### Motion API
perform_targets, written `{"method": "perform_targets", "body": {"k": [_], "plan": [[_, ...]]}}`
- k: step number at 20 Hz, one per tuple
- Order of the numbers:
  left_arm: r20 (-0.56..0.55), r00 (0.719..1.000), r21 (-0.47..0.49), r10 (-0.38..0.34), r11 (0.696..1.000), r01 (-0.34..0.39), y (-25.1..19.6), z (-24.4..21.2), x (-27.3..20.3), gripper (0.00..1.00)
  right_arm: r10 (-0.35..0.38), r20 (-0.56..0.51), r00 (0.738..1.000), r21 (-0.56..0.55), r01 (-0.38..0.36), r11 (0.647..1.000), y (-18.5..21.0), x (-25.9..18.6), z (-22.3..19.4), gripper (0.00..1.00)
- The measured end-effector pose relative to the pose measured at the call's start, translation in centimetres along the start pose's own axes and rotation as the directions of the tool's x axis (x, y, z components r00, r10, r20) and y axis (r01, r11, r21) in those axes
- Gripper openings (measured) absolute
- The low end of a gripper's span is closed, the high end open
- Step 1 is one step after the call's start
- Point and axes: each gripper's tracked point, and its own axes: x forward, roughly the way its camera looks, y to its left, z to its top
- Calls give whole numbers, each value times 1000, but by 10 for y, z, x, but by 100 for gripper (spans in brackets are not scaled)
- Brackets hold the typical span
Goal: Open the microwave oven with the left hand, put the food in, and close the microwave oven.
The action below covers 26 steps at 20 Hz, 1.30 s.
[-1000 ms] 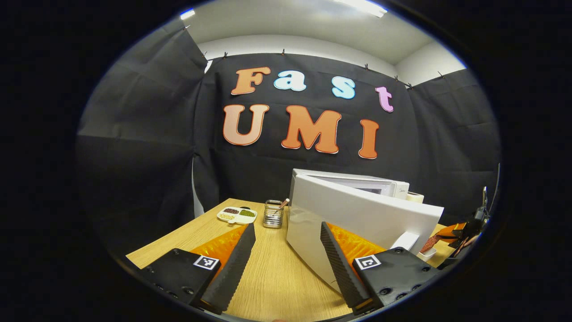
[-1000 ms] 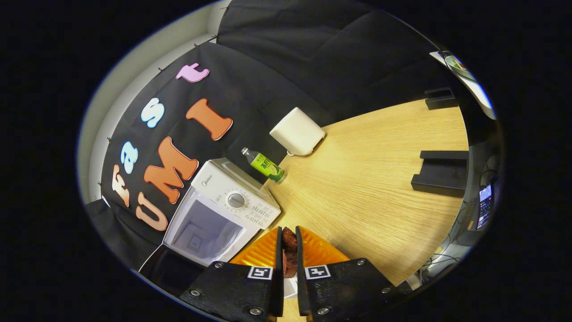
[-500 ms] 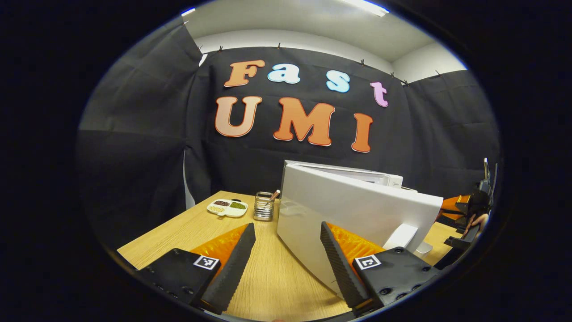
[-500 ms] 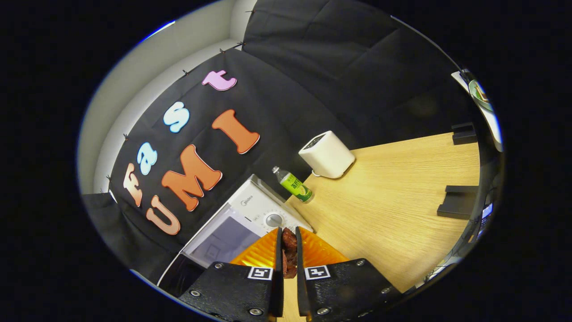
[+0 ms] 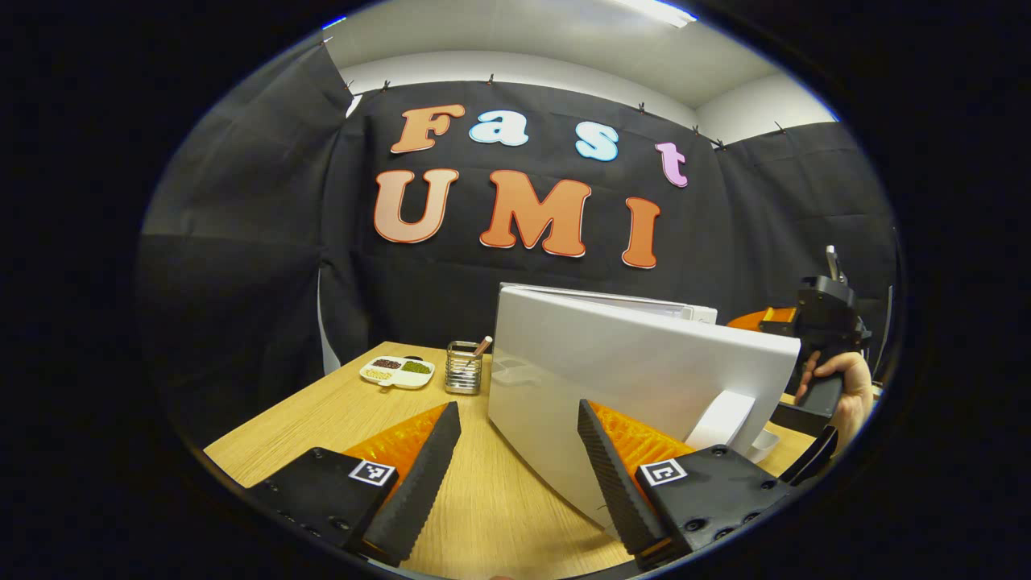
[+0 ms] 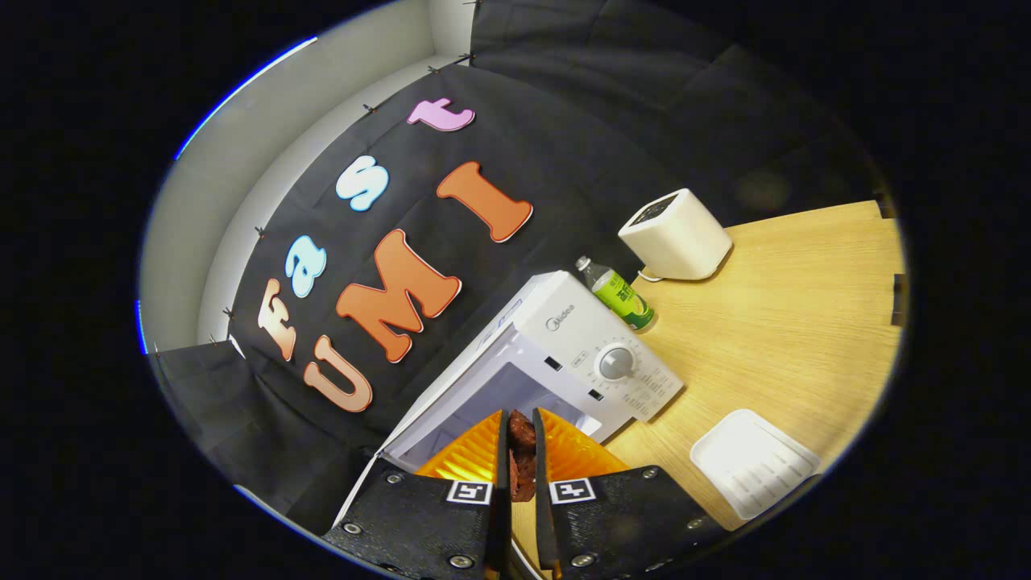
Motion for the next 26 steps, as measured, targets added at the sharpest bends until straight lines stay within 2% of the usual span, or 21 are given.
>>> {"method": "perform_targets", "body": {"k": [8, 17, 24, 26], "plan": [[-4, 1000, 19, -18, 1000, 18, -3, -5, 6, 94, 33, -52, 998, -26, -35, 999, 28, 80, -57, 12], [-17, 1000, 36, 24, 999, -23, 20, -12, 14, 94, 73, -24, 997, -41, -74, 996, 47, 148, -90, 12], [-33, 997, 4, 69, 998, -68, 40, -18, 17, 94, -10, -30, 999, -103, 7, 995, 21, 190, -114, 14], [-37, 996, 11, 76, 997, -76, 44, -20, 18, 94, -68, -3, 998, -160, 66, 985, 12, 189, -105, 18]]}}
